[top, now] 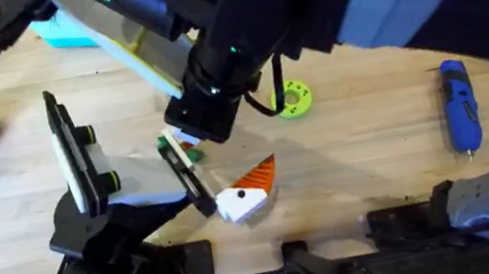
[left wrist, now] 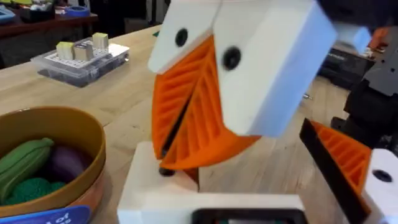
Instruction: Pick up the gripper from the table and insert it into the empty holder that is missing its gripper. Then pick up a screw, insert it into the mounting hole, and use the screwdriver to tighten it. Finally, clean up the table by picking up the vegetable and placing it into the bucket.
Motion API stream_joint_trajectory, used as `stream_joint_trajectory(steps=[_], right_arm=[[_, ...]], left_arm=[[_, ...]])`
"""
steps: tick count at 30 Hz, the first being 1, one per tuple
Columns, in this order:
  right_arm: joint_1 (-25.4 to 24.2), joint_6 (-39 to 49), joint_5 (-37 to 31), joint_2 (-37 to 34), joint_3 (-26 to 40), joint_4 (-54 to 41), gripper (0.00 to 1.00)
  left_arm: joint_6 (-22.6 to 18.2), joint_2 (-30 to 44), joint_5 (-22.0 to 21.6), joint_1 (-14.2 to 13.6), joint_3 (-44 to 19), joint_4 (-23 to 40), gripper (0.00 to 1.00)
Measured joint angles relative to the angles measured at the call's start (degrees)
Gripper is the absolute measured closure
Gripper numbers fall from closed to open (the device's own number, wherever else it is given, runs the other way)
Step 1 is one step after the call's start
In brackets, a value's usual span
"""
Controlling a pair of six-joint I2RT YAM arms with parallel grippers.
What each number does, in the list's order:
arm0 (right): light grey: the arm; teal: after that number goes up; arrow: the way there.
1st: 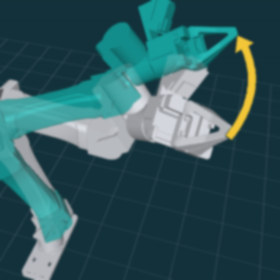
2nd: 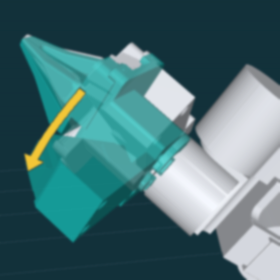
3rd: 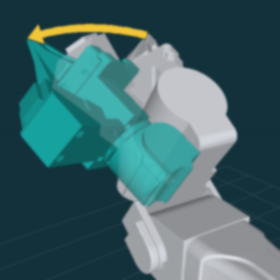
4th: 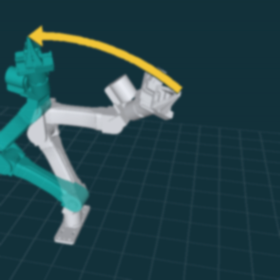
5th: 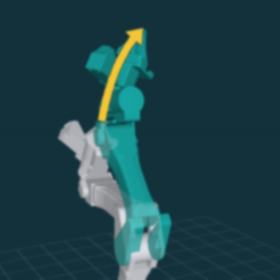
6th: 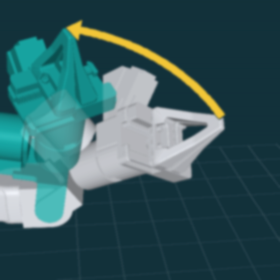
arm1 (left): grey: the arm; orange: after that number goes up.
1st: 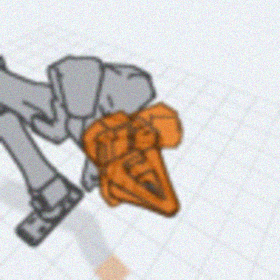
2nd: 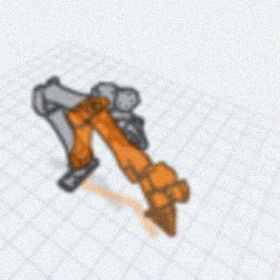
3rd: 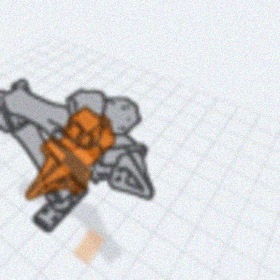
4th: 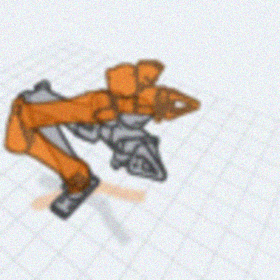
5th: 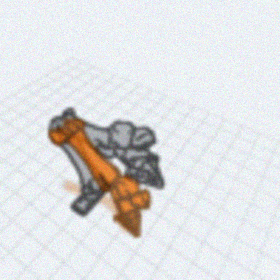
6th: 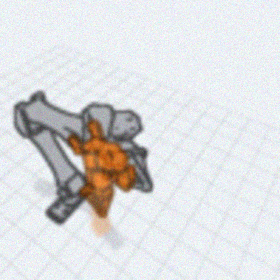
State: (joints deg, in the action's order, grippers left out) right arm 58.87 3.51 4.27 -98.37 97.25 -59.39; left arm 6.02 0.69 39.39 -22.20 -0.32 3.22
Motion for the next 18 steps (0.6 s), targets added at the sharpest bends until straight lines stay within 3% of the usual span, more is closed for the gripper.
stream_joint_trajectory(steps=[2, 3, 7, 8, 10, 18], right_arm=[[0.0, 0.0, -0.1, 0.0, 0.0, 0.0, 0.913], [0.0, 0.0, -0.1, 0.0, 0.0, -0.1, 0.797], [-0.5, 0.0, -1.9, 0.3, 0.0, -0.3, 0.183], [-1.1, 0.3, -2.4, 0.5, 0.0, -0.5, 0.069], [-1.6, 0.4, -2.3, 1.1, 0.0, -0.5, 0.011], [-4.3, 0.4, -1.2, 7.5, 0.0, -2.1, 0.005]], left_arm=[[0.0, 0.0, 0.0, 0.0, 0.0, 0.0, 0.011], [0.0, 0.0, 0.0, 0.0, 0.0, 0.0, 0.011], [0.0, 0.0, 0.0, 0.0, 0.0, 0.0, 0.011], [-0.1, 0.0, 0.0, 0.0, 0.0, 0.0, 0.011], [-0.2, 0.0, 0.1, 0.0, 0.0, 0.0, 0.011], [-0.5, 0.0, 0.2, 0.0, 0.0, 0.0, 0.011]])
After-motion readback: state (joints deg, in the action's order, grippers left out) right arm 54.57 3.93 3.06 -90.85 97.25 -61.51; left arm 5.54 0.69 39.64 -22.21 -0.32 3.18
